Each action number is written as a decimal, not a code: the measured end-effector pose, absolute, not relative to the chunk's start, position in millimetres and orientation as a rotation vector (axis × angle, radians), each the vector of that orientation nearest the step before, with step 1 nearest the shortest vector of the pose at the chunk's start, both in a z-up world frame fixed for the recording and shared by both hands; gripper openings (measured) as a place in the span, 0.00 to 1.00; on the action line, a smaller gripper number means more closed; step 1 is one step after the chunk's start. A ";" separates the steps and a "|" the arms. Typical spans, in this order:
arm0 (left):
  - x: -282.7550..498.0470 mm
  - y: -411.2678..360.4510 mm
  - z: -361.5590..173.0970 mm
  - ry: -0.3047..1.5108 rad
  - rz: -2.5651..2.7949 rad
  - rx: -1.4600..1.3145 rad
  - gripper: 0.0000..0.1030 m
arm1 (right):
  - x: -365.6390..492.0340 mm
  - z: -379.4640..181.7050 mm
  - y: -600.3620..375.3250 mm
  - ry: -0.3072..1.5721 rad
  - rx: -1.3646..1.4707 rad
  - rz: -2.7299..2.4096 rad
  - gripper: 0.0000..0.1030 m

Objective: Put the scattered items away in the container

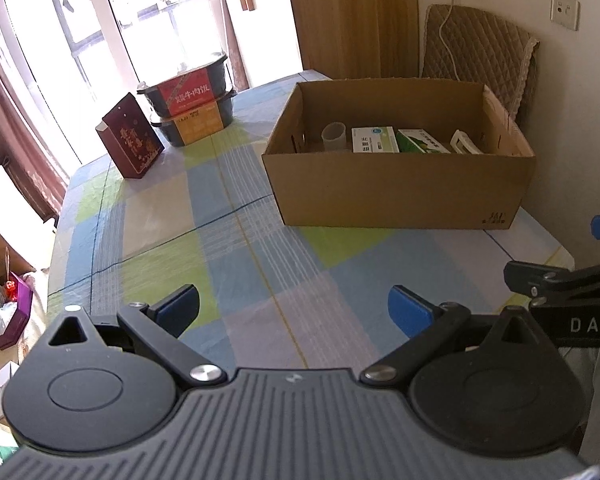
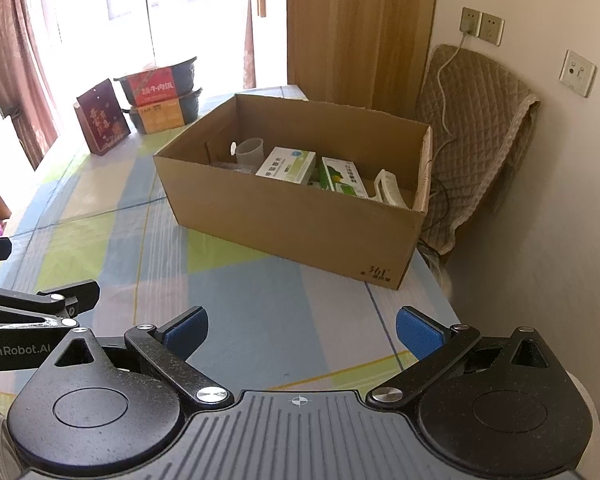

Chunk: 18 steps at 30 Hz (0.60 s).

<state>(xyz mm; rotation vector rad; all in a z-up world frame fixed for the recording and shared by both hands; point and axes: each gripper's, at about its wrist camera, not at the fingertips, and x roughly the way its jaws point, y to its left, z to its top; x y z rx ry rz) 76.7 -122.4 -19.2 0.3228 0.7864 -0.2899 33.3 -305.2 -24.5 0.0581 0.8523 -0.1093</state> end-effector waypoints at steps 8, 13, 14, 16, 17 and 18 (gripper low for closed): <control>80.9 -123.0 -28.4 0.814 -0.289 0.328 0.97 | 35.5 -30.5 -306.1 0.867 0.061 -0.115 1.00; 83.0 -124.1 -35.8 0.832 -0.293 0.332 0.97 | 37.8 -35.3 -306.6 0.880 0.062 -0.119 1.00; 83.6 -124.2 -37.3 0.835 -0.293 0.333 0.97 | 38.5 -36.4 -306.7 0.882 0.062 -0.120 1.00; 84.7 -124.2 -39.9 0.842 -0.291 0.334 0.97 | 39.6 -38.3 -307.0 0.886 0.062 -0.121 1.00; 85.3 -124.4 -41.1 0.844 -0.292 0.334 0.97 | 40.3 -38.9 -307.2 0.888 0.062 -0.122 1.00; 85.8 -124.6 -42.2 0.846 -0.293 0.334 0.97 | 40.9 -39.8 -307.5 0.890 0.063 -0.123 1.00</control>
